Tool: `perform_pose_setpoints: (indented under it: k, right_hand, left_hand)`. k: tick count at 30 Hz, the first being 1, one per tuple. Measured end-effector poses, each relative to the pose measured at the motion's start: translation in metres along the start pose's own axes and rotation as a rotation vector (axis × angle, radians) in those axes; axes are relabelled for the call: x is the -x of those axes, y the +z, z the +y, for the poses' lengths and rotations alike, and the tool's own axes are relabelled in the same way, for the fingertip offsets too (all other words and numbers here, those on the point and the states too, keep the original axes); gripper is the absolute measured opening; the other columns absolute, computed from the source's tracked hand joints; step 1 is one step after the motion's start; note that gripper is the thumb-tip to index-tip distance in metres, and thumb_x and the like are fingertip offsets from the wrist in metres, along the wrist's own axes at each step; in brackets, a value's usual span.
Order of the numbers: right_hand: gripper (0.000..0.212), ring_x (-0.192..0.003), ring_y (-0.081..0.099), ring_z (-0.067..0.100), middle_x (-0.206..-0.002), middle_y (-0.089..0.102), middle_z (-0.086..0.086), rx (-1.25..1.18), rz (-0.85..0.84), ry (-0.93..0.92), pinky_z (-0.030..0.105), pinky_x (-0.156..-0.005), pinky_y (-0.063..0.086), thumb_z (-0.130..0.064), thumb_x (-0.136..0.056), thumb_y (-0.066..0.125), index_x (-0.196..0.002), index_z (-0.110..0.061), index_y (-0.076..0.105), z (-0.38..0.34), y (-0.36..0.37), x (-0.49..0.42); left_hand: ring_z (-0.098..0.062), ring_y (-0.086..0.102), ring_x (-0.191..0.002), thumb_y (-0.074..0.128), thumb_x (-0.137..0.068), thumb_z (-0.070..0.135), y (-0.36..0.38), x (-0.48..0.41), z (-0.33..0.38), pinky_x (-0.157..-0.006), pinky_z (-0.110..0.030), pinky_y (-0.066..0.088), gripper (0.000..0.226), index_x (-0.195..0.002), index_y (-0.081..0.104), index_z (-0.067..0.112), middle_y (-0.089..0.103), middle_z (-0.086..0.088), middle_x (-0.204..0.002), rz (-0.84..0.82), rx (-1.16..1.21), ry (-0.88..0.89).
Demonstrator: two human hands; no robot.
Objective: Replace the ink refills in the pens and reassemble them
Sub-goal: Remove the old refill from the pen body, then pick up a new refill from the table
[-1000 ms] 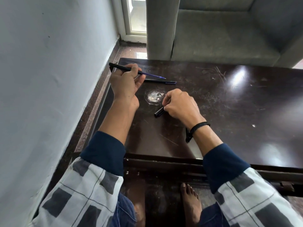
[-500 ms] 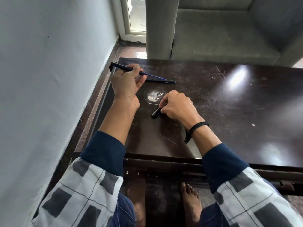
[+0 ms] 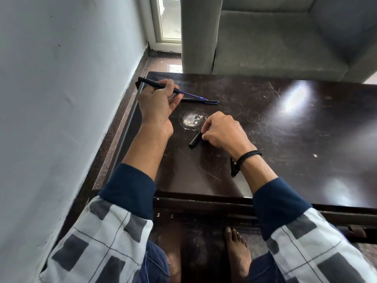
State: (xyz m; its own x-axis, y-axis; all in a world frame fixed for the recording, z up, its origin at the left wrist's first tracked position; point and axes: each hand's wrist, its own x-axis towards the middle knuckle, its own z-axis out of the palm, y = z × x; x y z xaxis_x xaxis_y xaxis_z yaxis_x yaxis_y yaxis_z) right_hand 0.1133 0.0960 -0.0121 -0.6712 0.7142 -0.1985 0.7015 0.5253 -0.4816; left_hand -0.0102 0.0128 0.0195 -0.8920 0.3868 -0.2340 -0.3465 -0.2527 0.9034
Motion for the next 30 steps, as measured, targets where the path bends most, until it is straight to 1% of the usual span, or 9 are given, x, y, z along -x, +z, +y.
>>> perform_pose_setpoints:
  k: [2, 5, 11, 15, 17, 20, 23, 27, 30]
  right_hand:
    - [0.02, -0.099, 0.068, 0.035, -0.104, 0.073, 0.011, 0.017, 0.005, 0.007, 0.04, -0.087, 0.058, -0.011, -0.085, 0.063, -0.098, -0.021, 0.074, 0.0, -0.001, 0.001]
    - [0.021, -0.097, 0.069, 0.036, -0.101, 0.074, 0.012, 0.032, -0.008, -0.005, 0.038, -0.082, 0.058, -0.008, -0.085, 0.063, -0.098, -0.017, 0.076, 0.0, -0.001, 0.004]
    - [0.02, -0.096, 0.069, 0.031, -0.098, 0.074, 0.005, -0.008, -0.005, 0.016, 0.032, -0.078, 0.052, -0.011, -0.084, 0.063, -0.092, -0.026, 0.075, 0.0, -0.004, 0.003]
    - [0.018, -0.095, 0.067, 0.029, -0.098, 0.073, 0.0, -0.161, 0.193, 0.077, 0.032, -0.078, 0.049, -0.015, -0.08, 0.063, -0.092, -0.025, 0.071, 0.003, -0.013, 0.0]
    - [0.019, -0.092, 0.067, 0.022, -0.097, 0.071, -0.004, -0.307, 0.264, 0.079, 0.033, -0.08, 0.051, -0.015, -0.078, 0.067, -0.094, -0.026, 0.067, 0.005, -0.018, -0.003]
    - [0.035, -0.087, 0.061, 0.009, -0.108, 0.06, -0.007, -0.441, 0.389, -0.02, 0.031, -0.079, 0.051, -0.013, -0.077, 0.071, -0.107, -0.029, 0.063, 0.003, -0.02, -0.002]
    - [0.042, -0.093, 0.06, 0.007, -0.115, 0.056, -0.008, -0.503, 0.419, -0.148, 0.022, -0.08, 0.051, -0.015, -0.08, 0.073, -0.119, -0.029, 0.064, -0.003, -0.022, 0.0]
    - [0.02, -0.085, 0.068, 0.003, -0.093, 0.074, -0.01, -0.58, 0.316, -0.141, 0.021, -0.076, 0.055, -0.018, -0.085, 0.077, -0.101, -0.029, 0.077, -0.006, -0.018, -0.002]
    - [0.011, -0.071, 0.065, -0.002, -0.079, 0.074, -0.008, -0.64, 0.307, -0.14, 0.018, -0.068, 0.053, -0.017, -0.087, 0.079, -0.091, -0.027, 0.079, -0.004, -0.017, -0.003]
  left_hand:
    - [-0.015, 0.073, -0.08, 0.068, -0.091, 0.003, 0.0, 0.0, -0.001, -0.074, -0.028, 0.062, 0.007, -0.088, 0.069, 0.009, 0.073, -0.011, -0.092, -0.005, -0.005, -0.002]
    - [-0.017, 0.072, -0.082, 0.068, -0.091, 0.003, 0.0, -0.001, -0.001, -0.075, -0.028, 0.062, 0.008, -0.088, 0.069, 0.01, 0.073, -0.01, -0.091, -0.015, -0.006, -0.008]
    - [-0.018, 0.072, -0.083, 0.068, -0.092, 0.003, 0.0, 0.0, -0.001, -0.077, -0.029, 0.062, 0.006, -0.09, 0.069, 0.009, 0.073, -0.01, -0.091, -0.018, -0.01, -0.015]
    - [-0.015, 0.072, -0.078, 0.068, -0.091, 0.003, 0.0, 0.0, 0.0, -0.076, -0.028, 0.062, 0.011, -0.085, 0.068, 0.012, 0.072, -0.008, -0.088, -0.028, -0.014, -0.033]
    - [-0.014, 0.071, -0.078, 0.068, -0.091, 0.003, 0.0, 0.0, -0.001, -0.075, -0.028, 0.062, 0.012, -0.084, 0.068, 0.012, 0.072, -0.008, -0.087, -0.041, -0.013, -0.043]
    - [-0.015, 0.072, -0.079, 0.068, -0.092, 0.004, -0.001, -0.001, -0.002, -0.075, -0.029, 0.062, 0.01, -0.086, 0.068, 0.012, 0.072, -0.009, -0.09, -0.062, -0.012, -0.064]
    - [-0.016, 0.072, -0.078, 0.067, -0.092, 0.004, -0.001, -0.001, -0.003, -0.074, -0.029, 0.062, 0.008, -0.087, 0.068, 0.01, 0.071, -0.01, -0.091, -0.083, -0.023, -0.072]
    - [-0.015, 0.072, -0.073, 0.067, -0.093, 0.005, 0.001, -0.001, -0.003, -0.074, -0.03, 0.062, 0.01, -0.085, 0.066, 0.011, 0.07, -0.011, -0.089, -0.098, -0.029, -0.076]
    - [-0.019, 0.073, -0.078, 0.067, -0.094, 0.006, 0.001, 0.0, -0.004, -0.074, -0.03, 0.062, 0.008, -0.086, 0.066, 0.01, 0.071, -0.012, -0.091, -0.114, -0.033, -0.085]
